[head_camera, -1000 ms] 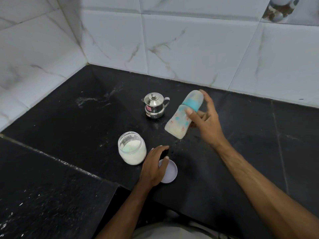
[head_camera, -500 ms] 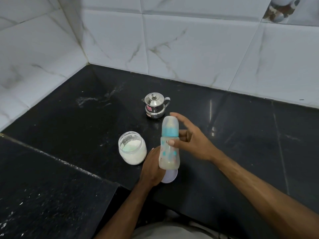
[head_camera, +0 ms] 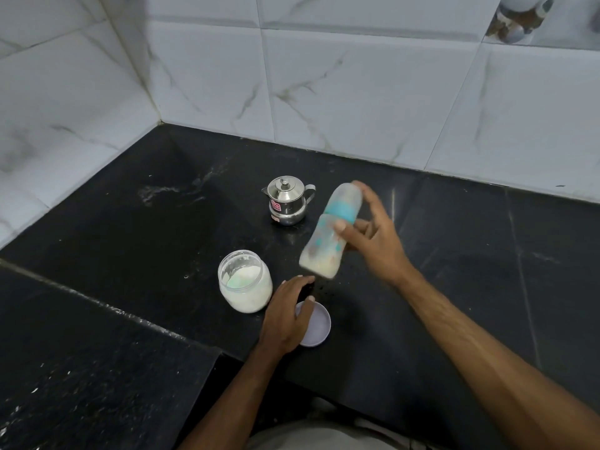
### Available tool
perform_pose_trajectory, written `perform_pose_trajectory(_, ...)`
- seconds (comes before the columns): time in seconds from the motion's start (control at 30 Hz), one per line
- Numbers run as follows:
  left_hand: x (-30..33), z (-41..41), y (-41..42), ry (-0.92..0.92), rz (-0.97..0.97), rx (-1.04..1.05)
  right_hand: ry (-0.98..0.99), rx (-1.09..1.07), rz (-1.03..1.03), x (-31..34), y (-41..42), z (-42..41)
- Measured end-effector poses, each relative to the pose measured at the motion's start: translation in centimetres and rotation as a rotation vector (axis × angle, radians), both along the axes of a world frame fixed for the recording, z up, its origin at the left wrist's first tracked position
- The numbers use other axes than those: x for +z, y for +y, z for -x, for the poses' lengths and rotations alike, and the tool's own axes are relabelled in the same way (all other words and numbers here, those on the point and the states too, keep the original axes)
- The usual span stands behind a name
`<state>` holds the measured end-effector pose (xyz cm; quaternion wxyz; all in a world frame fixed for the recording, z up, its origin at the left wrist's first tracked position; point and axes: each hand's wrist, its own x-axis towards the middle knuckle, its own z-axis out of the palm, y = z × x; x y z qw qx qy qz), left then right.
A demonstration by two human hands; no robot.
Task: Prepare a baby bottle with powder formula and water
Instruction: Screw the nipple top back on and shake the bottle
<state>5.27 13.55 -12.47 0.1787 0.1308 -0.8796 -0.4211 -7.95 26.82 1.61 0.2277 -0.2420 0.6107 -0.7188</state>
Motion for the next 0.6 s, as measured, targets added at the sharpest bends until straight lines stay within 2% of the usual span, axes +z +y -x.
perform_pose_trajectory(0.07, -0.3, 0.1, 0.0, -0.017, 0.008, -0.001, -0.015, -0.086, 0.035, 0.3, 0.0, 0.4)
perform_pose_trajectory(0.1, -0.4, 0.2, -0.1, -0.012, 0.005, 0.004, -0.006, -0.048, 0.027, 0.0, 0.0, 0.1)
perform_pose_trajectory(0.2, -0.4, 0.5, -0.4, -0.051, -0.072, -0.039, 0.084, 0.280, -0.135, -1.2, 0.3, -1.3)
perform_pose_trajectory(0.23, -0.3, 0.5, -0.4, -0.053, -0.084, -0.052, 0.099, 0.327, -0.166, -1.4, 0.4, -1.5)
perform_pose_trajectory(0.27, -0.2, 0.5, -0.4, -0.029, -0.084, -0.041, 0.087, 0.303, -0.143, -1.3, 0.3, -1.4)
perform_pose_trajectory(0.37, 0.0, 0.2, 0.0, 0.026, 0.004, 0.005, -0.010, 0.016, 0.004, -0.1, 0.0, 0.1)
perform_pose_trajectory(0.43, -0.1, 0.1, 0.1, 0.007, 0.018, -0.002, -0.017, -0.058, 0.039, 0.2, -0.1, 0.4)
perform_pose_trajectory(0.6, -0.3, 0.4, -0.4, -0.030, -0.122, -0.060, 0.104, 0.325, -0.163, -0.9, 0.3, -1.6)
